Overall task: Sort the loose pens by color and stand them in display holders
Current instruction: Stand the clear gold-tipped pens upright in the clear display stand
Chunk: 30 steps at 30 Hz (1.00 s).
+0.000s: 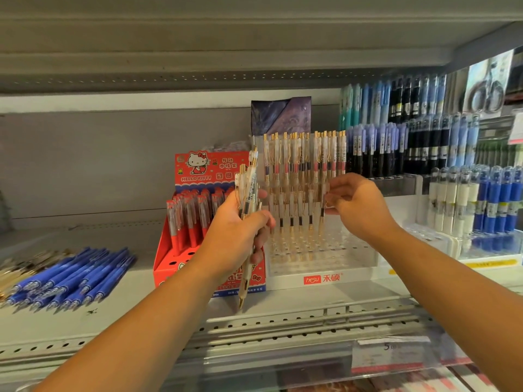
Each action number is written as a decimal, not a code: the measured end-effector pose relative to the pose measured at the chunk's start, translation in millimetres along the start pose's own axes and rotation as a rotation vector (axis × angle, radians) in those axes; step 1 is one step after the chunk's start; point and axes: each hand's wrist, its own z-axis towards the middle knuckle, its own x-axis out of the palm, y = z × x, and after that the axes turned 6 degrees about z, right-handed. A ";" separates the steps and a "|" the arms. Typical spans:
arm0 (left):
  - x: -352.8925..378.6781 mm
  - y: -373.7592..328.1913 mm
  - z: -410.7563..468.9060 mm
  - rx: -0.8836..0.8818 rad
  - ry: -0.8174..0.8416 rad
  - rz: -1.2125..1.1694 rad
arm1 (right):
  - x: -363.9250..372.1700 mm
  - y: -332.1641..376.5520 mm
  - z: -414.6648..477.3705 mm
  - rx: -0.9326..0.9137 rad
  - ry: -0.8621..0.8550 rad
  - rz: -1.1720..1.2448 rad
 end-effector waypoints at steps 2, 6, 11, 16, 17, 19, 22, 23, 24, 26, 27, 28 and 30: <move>0.1 -1.8 -1.5 0.013 0.002 0.045 | 1.5 -3.5 -0.5 0.016 0.034 -0.045; 1.7 -6.1 -3.8 0.005 -0.010 0.050 | 0.2 -8.5 -0.5 -0.010 0.022 -0.214; 3.1 -9.7 -5.1 -0.005 -0.017 0.041 | 1.0 -13.4 -2.3 -0.025 0.028 -0.342; 3.6 -11.4 -5.0 -0.013 0.001 -0.016 | 1.8 -7.0 -11.9 -0.131 -0.040 -0.498; 4.6 -11.5 -4.5 -0.011 0.003 -0.025 | 3.6 -1.9 -17.0 -0.192 -0.061 -0.506; 7.9 -12.2 -3.7 -0.004 0.005 -0.052 | 7.1 10.6 -30.1 -0.325 -0.049 -0.466; 14.1 -14.3 -2.1 0.006 0.002 -0.124 | 14.4 27.7 -50.4 -0.362 0.150 -0.231; 16.3 -15.0 -1.7 0.008 -0.005 -0.140 | 17.0 33.1 -56.1 -0.317 0.227 -0.134; 18.3 -15.6 -1.1 0.011 -0.015 -0.150 | 19.2 37.6 -60.0 -0.271 0.286 -0.048; 22.2 -15.8 -0.3 0.005 -0.036 -0.164 | 21.3 43.3 -63.8 -0.237 0.333 0.049; 24.8 -15.7 0.1 0.002 -0.038 -0.171 | 21.1 45.2 -64.2 -0.242 0.340 0.070; 28.0 -15.8 0.3 0.002 -0.033 -0.176 | 20.2 46.8 -63.9 -0.239 0.352 0.091; 35.5 -16.4 0.4 0.005 -0.014 -0.194 | 16.5 47.9 -61.7 -0.185 0.390 0.170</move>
